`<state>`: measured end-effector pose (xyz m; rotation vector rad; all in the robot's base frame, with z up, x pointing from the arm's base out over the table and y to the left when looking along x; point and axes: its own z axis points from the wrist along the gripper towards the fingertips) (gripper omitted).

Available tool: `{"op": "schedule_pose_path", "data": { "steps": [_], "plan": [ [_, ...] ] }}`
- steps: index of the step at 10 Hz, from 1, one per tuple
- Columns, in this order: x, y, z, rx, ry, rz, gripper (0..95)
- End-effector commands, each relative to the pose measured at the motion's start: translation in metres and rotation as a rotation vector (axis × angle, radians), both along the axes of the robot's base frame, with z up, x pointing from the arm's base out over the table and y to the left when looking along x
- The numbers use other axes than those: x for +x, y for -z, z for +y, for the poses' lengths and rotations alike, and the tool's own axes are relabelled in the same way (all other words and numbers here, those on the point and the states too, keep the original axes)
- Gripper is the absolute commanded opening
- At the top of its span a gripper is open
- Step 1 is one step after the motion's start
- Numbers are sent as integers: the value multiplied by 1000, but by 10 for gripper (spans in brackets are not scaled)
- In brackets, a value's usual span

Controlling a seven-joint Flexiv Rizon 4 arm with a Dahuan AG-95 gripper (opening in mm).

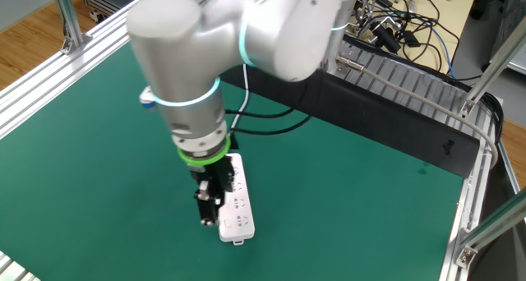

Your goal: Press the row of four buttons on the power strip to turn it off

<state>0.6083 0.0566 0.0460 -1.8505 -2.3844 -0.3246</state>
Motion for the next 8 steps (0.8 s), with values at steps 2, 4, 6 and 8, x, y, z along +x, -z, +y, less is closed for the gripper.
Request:
{"op": "schedule_pose_path", "data": {
  "steps": [2,4,6,8],
  "plan": [
    [0,-1,0,-28,-165,-27,760],
    [0,-1,0,-35,-205,-37,760],
    [0,-1,0,-38,-219,-40,760],
    [0,-1,0,-25,-143,-24,760]
  ]
}}
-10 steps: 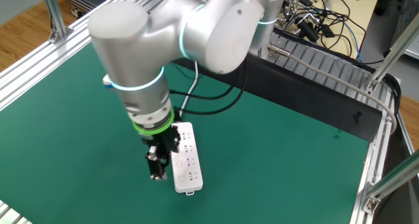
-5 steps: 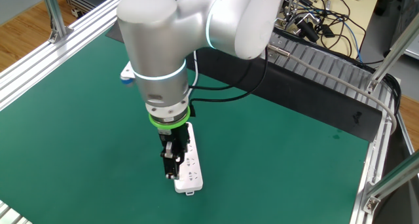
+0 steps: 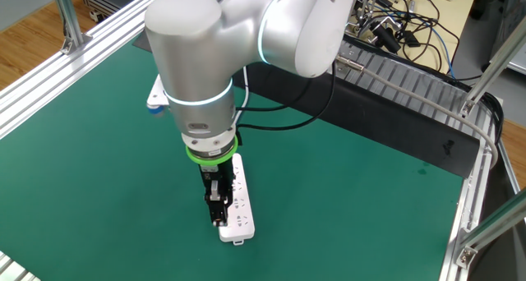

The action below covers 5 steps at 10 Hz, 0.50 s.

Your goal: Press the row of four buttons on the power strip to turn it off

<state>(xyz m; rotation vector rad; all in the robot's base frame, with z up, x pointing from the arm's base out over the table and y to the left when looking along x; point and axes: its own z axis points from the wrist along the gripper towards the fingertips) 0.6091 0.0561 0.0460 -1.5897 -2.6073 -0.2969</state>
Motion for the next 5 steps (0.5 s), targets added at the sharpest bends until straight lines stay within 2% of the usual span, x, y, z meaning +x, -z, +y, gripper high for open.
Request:
{"op": "schedule_pose_path", "data": {
  "steps": [1,2,5],
  "plan": [
    [-1,-1,1,25,129,19,760],
    [-2,-1,2,27,158,25,760],
    [-2,-1,3,21,383,75,760]
  ]
}}
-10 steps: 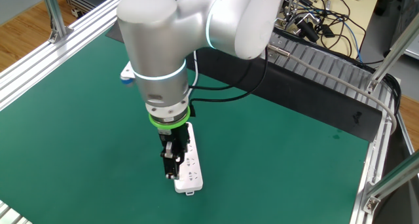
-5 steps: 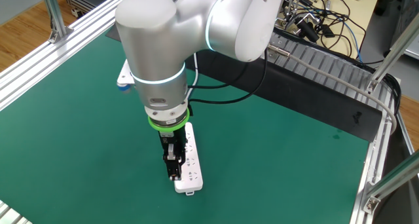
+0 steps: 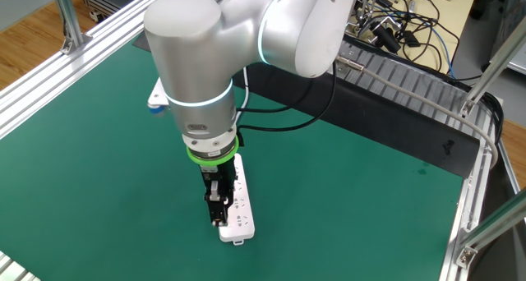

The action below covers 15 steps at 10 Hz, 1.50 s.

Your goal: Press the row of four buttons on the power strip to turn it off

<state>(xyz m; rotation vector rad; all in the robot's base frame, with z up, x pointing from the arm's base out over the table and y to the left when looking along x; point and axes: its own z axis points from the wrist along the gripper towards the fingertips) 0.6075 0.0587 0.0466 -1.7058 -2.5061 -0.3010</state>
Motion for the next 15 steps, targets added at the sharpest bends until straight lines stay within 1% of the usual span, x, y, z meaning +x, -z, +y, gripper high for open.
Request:
{"op": "schedule_pose_path", "data": {
  "steps": [1,2,3,4,6,9,10,11,12,13,14,15],
  "plan": [
    [0,-1,0,4,312,57,760],
    [0,-1,0,-1,333,60,760],
    [0,-1,0,-7,338,60,760],
    [0,-1,0,-20,338,57,950],
    [0,-1,0,-23,314,52,950],
    [0,-1,0,-39,250,34,950],
    [0,-1,0,-48,164,17,950],
    [0,-1,0,-48,103,4,950],
    [0,-1,0,-53,51,-18,950],
    [0,-1,0,-67,-3,-32,950],
    [0,-1,0,-77,-76,-43,760],
    [0,-1,0,-81,-103,-64,760]
  ]
}}
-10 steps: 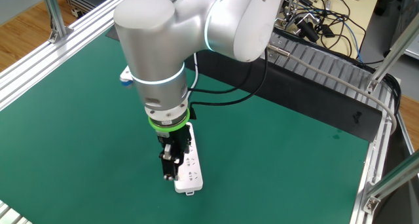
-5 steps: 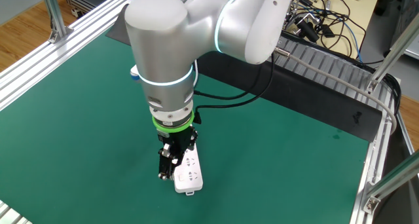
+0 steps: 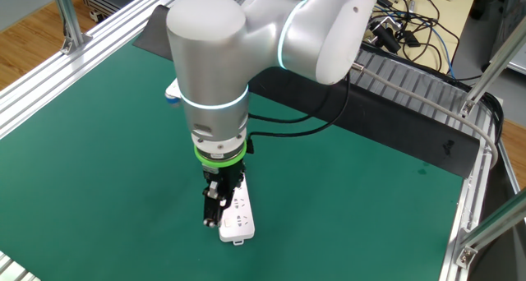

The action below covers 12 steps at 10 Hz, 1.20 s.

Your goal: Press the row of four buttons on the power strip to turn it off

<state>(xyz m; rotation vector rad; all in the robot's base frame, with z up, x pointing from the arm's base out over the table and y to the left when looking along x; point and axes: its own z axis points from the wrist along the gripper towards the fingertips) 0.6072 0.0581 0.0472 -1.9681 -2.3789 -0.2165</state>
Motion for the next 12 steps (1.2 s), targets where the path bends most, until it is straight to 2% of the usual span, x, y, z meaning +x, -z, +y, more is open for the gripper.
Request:
{"op": "schedule_pose_path", "data": {
  "steps": [1,3,4,10,12],
  "plan": [
    [0,0,1,-21,-333,-70,760],
    [0,0,1,-10,-365,-82,760],
    [0,0,1,-1,-376,-104,760],
    [0,0,1,-22,-494,-171,760],
    [0,0,1,-30,-510,-179,760]
  ]
}}
